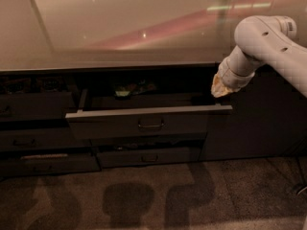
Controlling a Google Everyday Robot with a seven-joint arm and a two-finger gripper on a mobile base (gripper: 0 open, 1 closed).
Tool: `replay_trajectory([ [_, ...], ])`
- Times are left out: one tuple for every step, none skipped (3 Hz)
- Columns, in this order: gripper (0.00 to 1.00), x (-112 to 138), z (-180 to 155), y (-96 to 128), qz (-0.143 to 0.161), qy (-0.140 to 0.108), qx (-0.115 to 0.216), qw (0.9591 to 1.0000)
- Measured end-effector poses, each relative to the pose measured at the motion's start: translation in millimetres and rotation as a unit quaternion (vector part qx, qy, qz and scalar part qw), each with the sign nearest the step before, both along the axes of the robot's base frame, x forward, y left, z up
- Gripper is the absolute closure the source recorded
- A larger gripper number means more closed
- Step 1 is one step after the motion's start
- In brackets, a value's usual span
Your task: Open top drawer
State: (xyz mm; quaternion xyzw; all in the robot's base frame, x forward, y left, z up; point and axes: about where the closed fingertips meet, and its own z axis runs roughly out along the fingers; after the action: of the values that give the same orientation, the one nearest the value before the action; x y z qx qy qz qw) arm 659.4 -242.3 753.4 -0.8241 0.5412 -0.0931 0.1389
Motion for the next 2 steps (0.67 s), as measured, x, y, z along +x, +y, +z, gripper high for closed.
replay_trajectory([
  [1.00, 1.5, -5.3, 12.0, 0.022, -0.008, -0.021, 0.9995],
  [1.00, 2.3, -9.0, 19.3, 0.036, -0.013, -0.035, 0.9986],
])
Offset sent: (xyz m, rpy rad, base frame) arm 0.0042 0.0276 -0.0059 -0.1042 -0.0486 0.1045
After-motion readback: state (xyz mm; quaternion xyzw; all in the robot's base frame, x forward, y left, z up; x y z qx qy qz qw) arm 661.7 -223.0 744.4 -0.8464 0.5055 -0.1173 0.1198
